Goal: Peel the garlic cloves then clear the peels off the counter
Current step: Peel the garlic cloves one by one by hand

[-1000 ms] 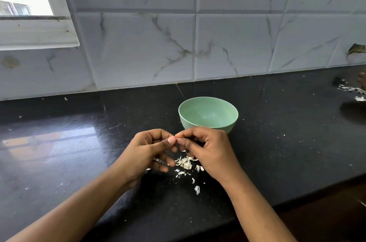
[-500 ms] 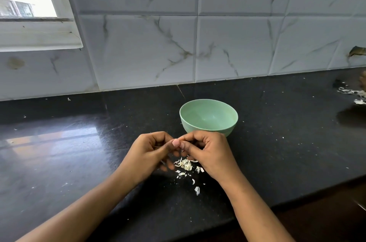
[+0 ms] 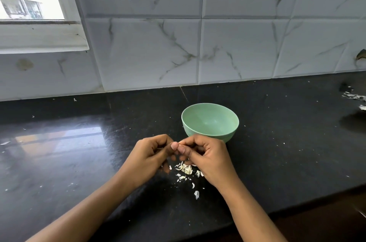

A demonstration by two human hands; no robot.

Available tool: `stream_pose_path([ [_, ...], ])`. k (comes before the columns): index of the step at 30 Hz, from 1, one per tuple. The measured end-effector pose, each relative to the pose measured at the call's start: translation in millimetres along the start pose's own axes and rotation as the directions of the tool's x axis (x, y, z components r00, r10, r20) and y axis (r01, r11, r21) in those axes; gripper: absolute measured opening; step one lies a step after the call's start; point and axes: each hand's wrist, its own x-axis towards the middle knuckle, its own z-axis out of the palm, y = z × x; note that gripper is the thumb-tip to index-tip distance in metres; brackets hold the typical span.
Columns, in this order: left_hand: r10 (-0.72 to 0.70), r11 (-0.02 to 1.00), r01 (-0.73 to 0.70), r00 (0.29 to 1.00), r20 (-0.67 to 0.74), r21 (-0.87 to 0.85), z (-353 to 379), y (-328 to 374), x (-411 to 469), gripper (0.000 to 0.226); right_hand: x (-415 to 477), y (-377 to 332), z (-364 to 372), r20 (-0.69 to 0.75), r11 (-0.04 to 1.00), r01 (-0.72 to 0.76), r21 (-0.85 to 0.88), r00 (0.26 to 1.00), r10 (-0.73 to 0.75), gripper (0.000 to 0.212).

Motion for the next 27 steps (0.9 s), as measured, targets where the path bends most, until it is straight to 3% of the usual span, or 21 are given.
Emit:
stream_pose_path([
  [2, -0.013, 1.000, 0.013, 1.000, -0.011, 0.002, -1, 3, 1, 0.026, -2, -3, -1, -0.052, 0.999, 0.029, -0.026, 0.998, -0.031, 0.017],
  [5, -0.052, 0.997, 0.043, 0.988, -0.143, -0.069, -5, 10, 15, 0.021, 3, -13, -20, -0.188, 0.999, 0.031, 0.020, 0.982, -0.026, 0.018],
  [8, -0.180, 0.982, 0.167, 0.968, -0.172, -0.088, -6, 20, 43, 0.014, 14, -26, -52, -0.261, 0.999, 0.041, 0.010, 0.965, -0.037, 0.016],
  [12, -0.415, 0.894, 0.382, 0.903, -0.109, -0.233, 21, 11, 90, 0.048, 34, -34, -82, -0.256, 0.987, -0.025, -0.156, 0.967, -0.016, 0.012],
  [15, -0.488, 0.841, 0.441, 0.868, -0.088, -0.312, 40, -3, 103, 0.040, 43, -35, -91, -0.186, 0.955, -0.069, -0.287, 0.982, 0.015, 0.010],
  [22, -0.203, 0.977, 0.211, 0.953, -0.226, 0.012, 43, -9, 85, 0.049, 42, -31, -101, -0.083, 0.872, -0.079, -0.483, 0.996, 0.044, 0.012],
  [27, -0.083, 0.992, 0.102, 0.968, -0.236, 0.070, 48, -7, 75, 0.054, 48, -27, -92, 0.077, 0.717, -0.054, -0.695, 0.986, 0.149, 0.021],
])
